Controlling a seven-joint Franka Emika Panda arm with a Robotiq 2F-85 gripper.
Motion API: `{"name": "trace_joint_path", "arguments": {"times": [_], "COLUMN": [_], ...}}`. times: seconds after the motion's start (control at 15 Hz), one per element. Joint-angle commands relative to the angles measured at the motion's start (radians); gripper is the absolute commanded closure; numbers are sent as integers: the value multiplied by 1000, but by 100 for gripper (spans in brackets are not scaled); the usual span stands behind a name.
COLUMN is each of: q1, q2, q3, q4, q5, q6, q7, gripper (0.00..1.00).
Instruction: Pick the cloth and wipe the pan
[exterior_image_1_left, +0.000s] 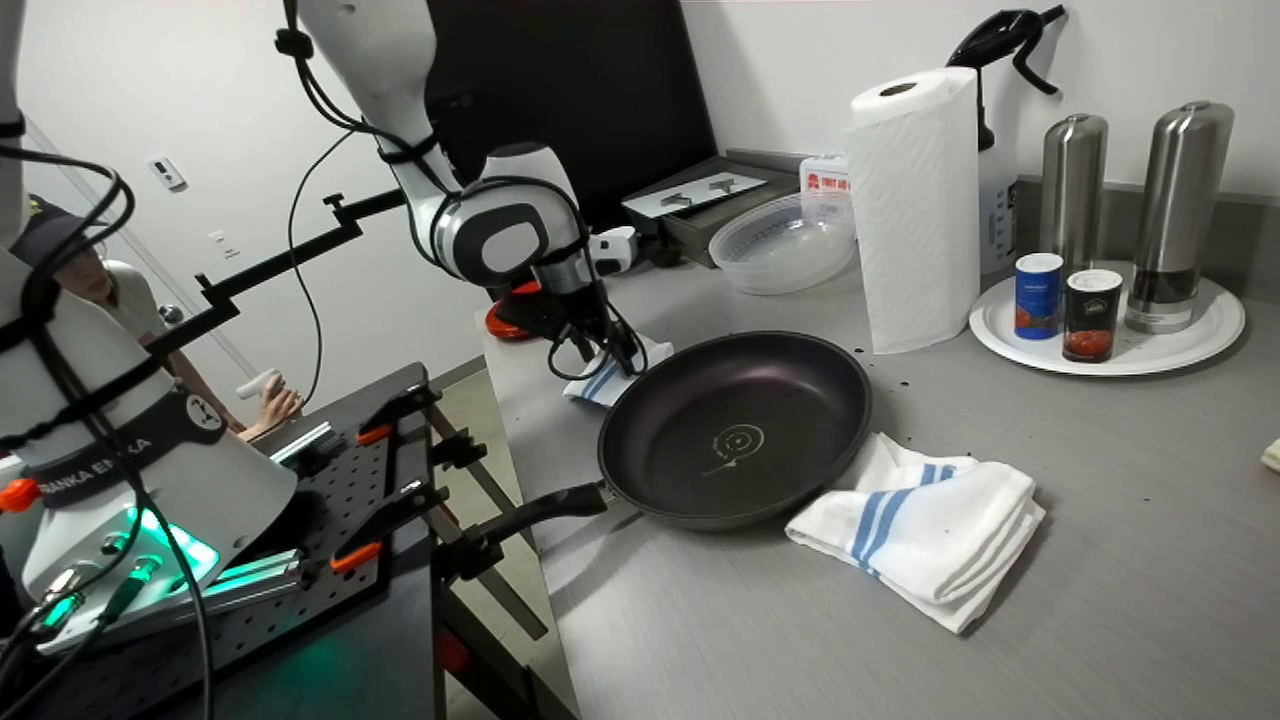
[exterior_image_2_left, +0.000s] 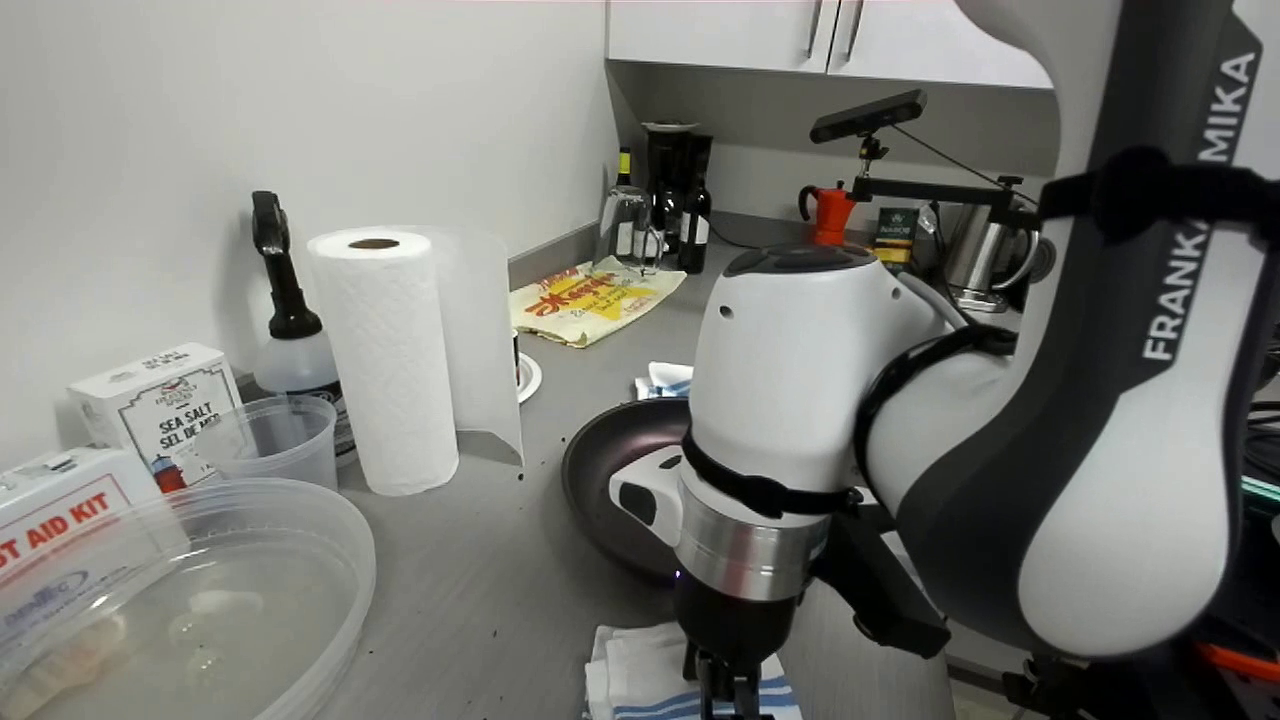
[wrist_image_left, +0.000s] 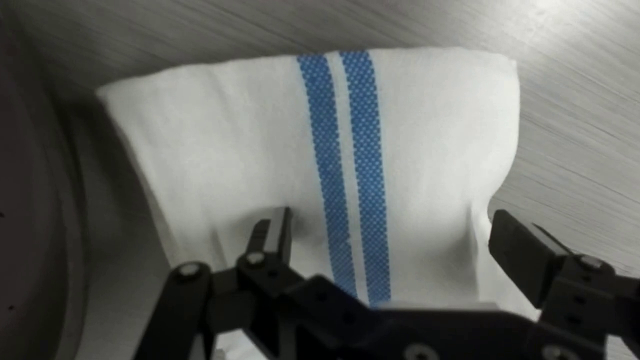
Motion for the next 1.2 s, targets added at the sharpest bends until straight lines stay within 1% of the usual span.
{"name": "trace_joint_path", "arguments": {"times": [0.0,0.33,0.4,0.47,0.67,0.8,1.0,1.13], "q1": [46,77,78,78,77,79,80,78], "q2": [35,62,65,66,67,66,62,59], "q3": [-35,-58,-59,-59,-62,-65,-66,-67], "q4": [20,36,38,40,43,43,41,39], "q5": [-22,-19,-19,-19,-17,-17,-16,-15], "q6": [46,42,38,37,31,30,28,26], "q7": [23,29,29,29,31,33,36,38], "gripper": [0,0,8,26,51,63,87,100]}}
